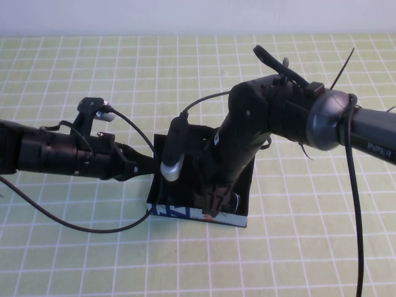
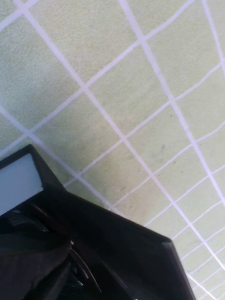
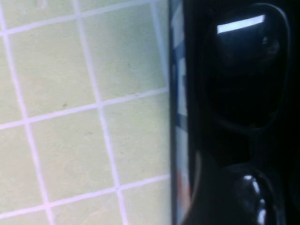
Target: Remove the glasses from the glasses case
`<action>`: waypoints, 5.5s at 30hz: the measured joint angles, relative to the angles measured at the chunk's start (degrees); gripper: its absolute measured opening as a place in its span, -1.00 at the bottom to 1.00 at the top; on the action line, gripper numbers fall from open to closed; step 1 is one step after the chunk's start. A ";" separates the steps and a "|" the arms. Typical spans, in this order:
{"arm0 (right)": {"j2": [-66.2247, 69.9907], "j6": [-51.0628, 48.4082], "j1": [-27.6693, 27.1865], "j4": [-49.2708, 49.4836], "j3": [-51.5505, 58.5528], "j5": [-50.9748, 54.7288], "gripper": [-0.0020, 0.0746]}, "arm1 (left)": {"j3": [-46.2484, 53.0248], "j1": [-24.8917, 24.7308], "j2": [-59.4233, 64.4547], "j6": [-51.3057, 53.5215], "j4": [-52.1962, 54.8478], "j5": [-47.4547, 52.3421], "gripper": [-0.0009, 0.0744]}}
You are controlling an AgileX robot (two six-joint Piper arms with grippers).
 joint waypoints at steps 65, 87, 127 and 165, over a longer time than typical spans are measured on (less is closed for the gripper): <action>-25.22 40.14 -15.34 -4.14 16.22 -0.72 -0.82 | 0.11 0.00 -16.96 -5.29 6.89 1.49 -0.99; -14.42 46.58 -18.21 4.15 29.32 -18.55 -0.50 | 0.11 0.00 -17.02 -5.67 6.89 0.91 -0.99; -97.20 48.44 -18.21 0.54 56.36 -6.88 -0.99 | 39.49 0.00 -75.85 4.02 -14.38 -38.66 -0.99; -97.41 45.85 -19.04 -2.50 82.12 -48.35 -0.99 | 60.19 0.00 -99.34 4.43 -16.14 -46.69 -0.99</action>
